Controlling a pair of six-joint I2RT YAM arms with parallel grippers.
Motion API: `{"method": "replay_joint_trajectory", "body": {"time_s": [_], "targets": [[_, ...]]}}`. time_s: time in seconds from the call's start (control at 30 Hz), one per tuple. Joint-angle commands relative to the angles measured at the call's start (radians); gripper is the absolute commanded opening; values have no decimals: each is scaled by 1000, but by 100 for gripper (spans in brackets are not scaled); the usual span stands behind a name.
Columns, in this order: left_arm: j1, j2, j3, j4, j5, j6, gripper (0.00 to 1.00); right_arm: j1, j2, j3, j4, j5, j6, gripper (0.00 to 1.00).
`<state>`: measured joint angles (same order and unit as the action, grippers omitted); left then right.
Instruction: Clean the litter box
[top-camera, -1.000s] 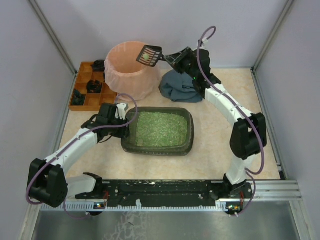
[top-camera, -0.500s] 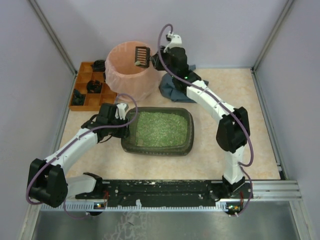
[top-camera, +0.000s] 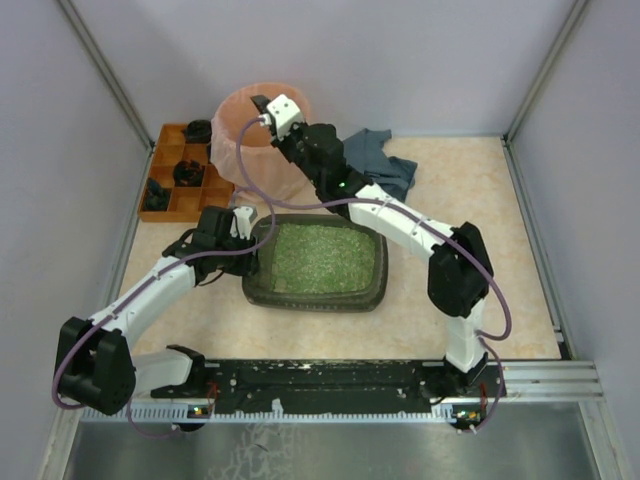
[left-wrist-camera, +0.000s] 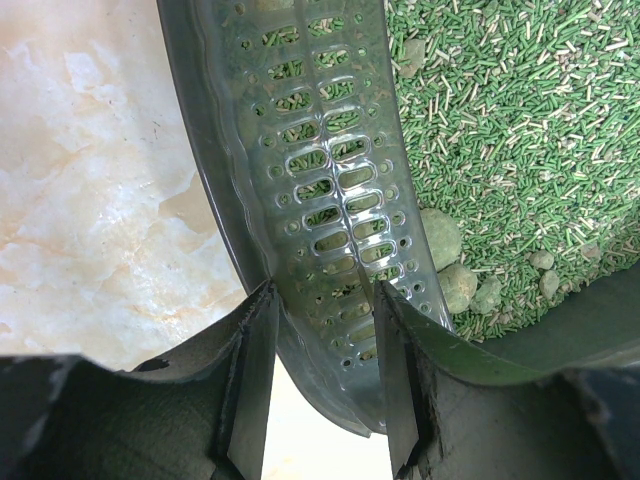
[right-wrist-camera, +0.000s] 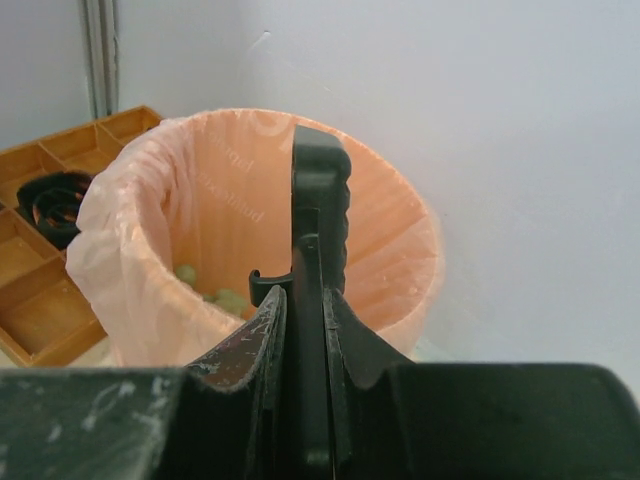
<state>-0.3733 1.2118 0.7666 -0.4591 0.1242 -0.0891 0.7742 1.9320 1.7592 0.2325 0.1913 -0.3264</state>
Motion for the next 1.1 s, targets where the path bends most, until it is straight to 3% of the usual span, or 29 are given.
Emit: {"method": "replay_joint_trajectory", "body": {"time_s": [0.0,0.2,0.37,0.77,1.07], "targets": [[-13,8,22,13,65,-2,48,19,-140,-33,174,18,-138,0],[-13,6,21,13,64,-1,48,38,-248,-119,192,55,-122,0],[-13,10,22,13,68,-2,48,39,-445,-225,89,72,93,0],[-13,15,22,13,76,0,48,39,-845,-554,-361,39,618,0],[-14,20,23,14,87,0,48,39,-853,-658,-587,-72,931,0]]}}
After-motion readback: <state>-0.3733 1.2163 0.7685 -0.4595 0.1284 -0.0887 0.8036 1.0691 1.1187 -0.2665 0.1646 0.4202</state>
